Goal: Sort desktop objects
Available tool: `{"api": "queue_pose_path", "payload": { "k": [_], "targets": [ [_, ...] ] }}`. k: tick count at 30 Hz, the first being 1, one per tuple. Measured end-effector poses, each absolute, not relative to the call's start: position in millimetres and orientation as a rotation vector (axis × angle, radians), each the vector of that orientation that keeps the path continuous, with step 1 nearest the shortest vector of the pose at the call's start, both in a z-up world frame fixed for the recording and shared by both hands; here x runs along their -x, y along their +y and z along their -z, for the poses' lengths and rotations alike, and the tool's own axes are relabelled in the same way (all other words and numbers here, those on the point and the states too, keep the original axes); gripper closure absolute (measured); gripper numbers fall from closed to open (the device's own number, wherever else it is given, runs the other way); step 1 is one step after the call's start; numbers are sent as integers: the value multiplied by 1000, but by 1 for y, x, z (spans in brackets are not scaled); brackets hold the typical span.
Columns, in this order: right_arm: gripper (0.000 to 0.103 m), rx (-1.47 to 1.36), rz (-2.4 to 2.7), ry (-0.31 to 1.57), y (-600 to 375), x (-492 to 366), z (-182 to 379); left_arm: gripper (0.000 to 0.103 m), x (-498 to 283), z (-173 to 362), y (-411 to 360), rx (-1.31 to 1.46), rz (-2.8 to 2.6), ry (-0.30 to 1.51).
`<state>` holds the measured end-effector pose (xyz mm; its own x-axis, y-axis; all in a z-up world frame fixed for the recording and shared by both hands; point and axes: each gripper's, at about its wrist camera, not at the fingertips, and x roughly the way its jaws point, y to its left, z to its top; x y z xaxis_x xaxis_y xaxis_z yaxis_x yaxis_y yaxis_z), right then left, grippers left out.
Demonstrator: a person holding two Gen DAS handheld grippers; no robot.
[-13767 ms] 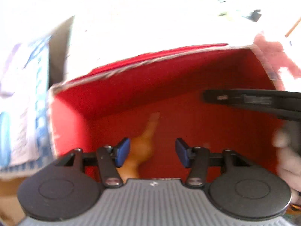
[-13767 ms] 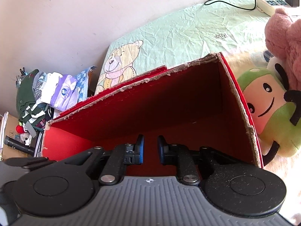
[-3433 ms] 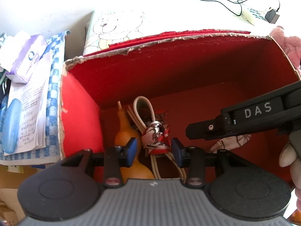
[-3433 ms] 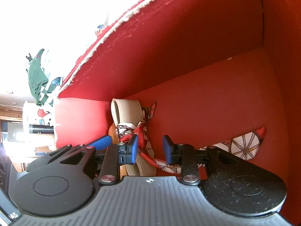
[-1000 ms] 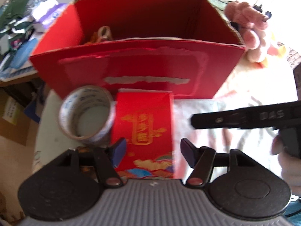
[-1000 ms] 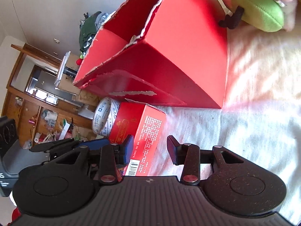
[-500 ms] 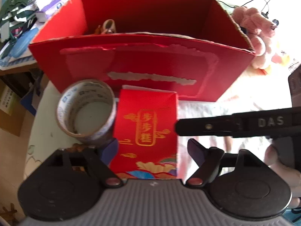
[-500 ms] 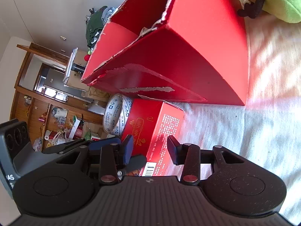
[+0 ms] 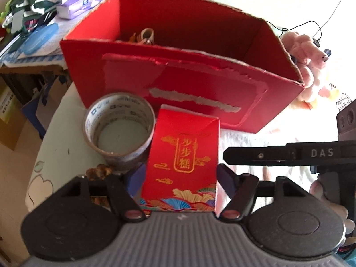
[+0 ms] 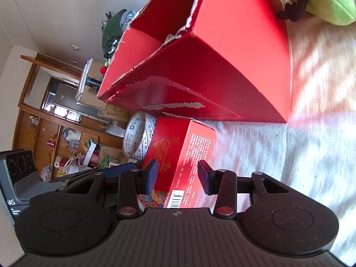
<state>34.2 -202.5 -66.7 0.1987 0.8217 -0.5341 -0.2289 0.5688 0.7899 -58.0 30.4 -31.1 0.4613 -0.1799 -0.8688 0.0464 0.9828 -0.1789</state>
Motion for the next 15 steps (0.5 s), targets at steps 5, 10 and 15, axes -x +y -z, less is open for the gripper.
{"api": "queue_pose_path", "payload": {
  "k": [5,10,15],
  "targets": [
    [59,-636,-804,1156,-201,-34,68,31,51,40,28,127,129,1101],
    [58,-659,-789,1165,-201,-38,72,25,46,49,28,149,152,1116],
    [58,-680,-779,1205,-199,-41,78,21,44,51,19,136,179,1122]
  ]
}}
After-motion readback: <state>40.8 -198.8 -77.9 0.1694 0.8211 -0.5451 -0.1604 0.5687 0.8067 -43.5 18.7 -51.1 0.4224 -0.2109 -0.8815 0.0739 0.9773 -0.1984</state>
